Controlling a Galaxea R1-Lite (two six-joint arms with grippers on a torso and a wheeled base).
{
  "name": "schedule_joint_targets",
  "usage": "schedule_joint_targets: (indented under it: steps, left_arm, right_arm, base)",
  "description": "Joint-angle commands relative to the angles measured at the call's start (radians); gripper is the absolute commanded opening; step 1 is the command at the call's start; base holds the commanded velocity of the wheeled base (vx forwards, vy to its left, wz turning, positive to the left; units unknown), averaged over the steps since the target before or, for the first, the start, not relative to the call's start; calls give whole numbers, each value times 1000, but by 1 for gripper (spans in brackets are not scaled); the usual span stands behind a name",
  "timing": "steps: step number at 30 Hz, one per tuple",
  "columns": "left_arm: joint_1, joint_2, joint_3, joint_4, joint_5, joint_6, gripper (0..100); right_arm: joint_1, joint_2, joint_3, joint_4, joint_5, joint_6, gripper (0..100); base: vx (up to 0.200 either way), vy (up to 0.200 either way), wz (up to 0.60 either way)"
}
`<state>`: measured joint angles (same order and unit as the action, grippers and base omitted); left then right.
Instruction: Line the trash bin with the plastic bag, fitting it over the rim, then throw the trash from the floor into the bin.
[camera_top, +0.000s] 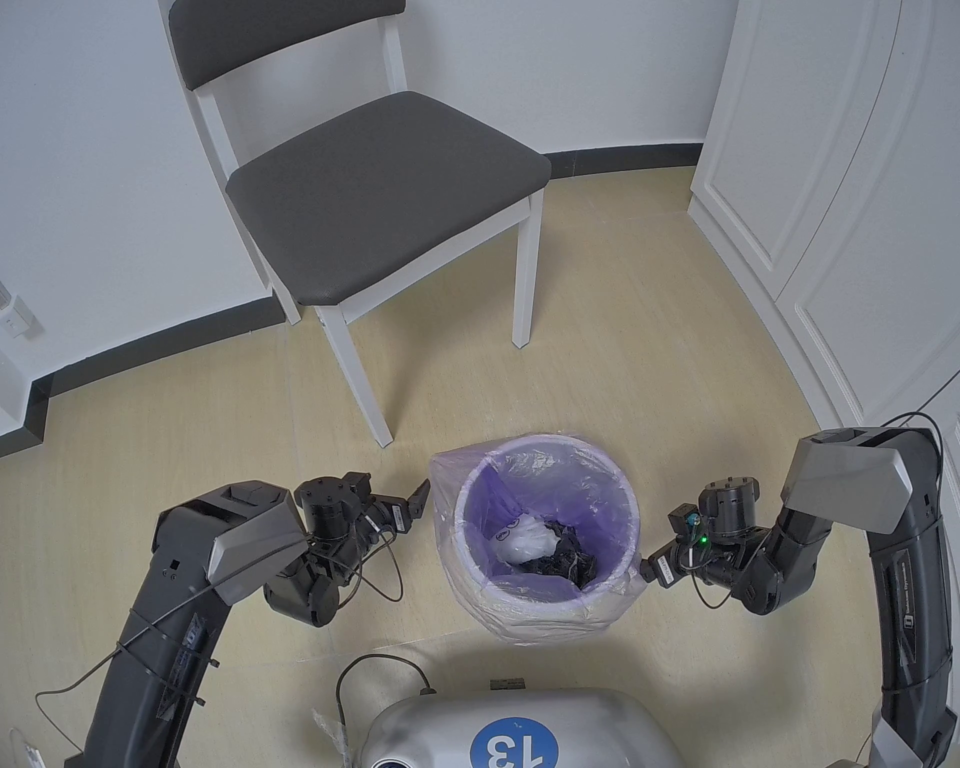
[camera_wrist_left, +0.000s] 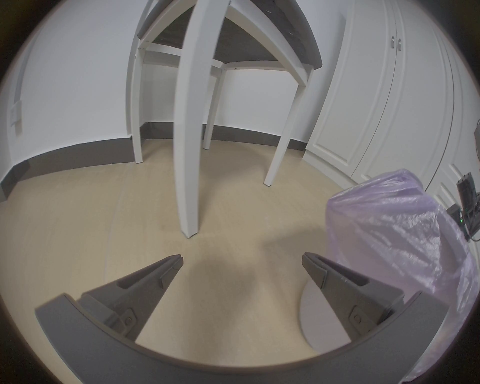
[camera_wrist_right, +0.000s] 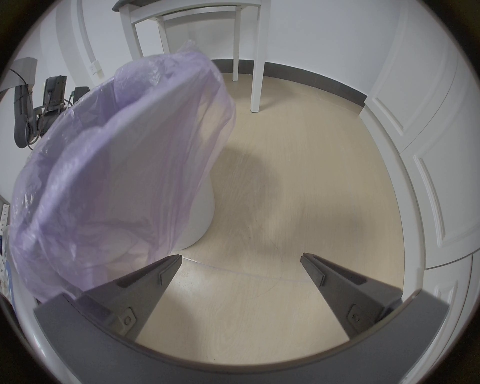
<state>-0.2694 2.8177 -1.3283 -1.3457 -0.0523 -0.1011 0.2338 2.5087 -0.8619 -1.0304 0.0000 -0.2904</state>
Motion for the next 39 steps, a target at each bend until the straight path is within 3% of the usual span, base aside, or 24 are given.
schedule_joint_targets:
  steps: [1, 4, 15, 18, 24, 30, 35, 39]
  left_arm:
    - [27, -49, 93, -47, 3, 14, 100]
    - [35, -66, 150, -95, 3, 20, 100]
    - [22, -239, 360, -177, 2, 37, 100]
    - [10, -345, 449, -181, 0, 50, 100]
    - [-2, -558, 621, -168, -6, 63, 100]
    - [21, -744, 765, -156, -9, 81, 100]
    - [30, -906, 831, -150, -9, 81, 100]
    - [41, -1175, 880, -49, -9, 80, 100]
  right_arm:
    - [-27, -77, 29, 6, 8, -4, 100]
    - [-50, -139, 41, 10, 12, -6, 100]
    - [-126, -277, 107, 50, 126, 13, 100]
    - [-119, -277, 126, 26, 132, 103, 100]
    - [-122, -384, 138, 1, 109, 249, 100]
    - [-122, -484, 60, -5, -8, 399, 100]
    - [-128, -593, 12, -5, -57, 451, 100]
    - [-128, -843, 60, 4, -64, 467, 100]
  base:
    - [0, 0, 0]
    - [0, 0, 0]
    - [0, 0, 0]
    - [0, 0, 0]
    - [0, 0, 0]
    - [0, 0, 0]
    - [0, 0, 0]
    - [0, 0, 0]
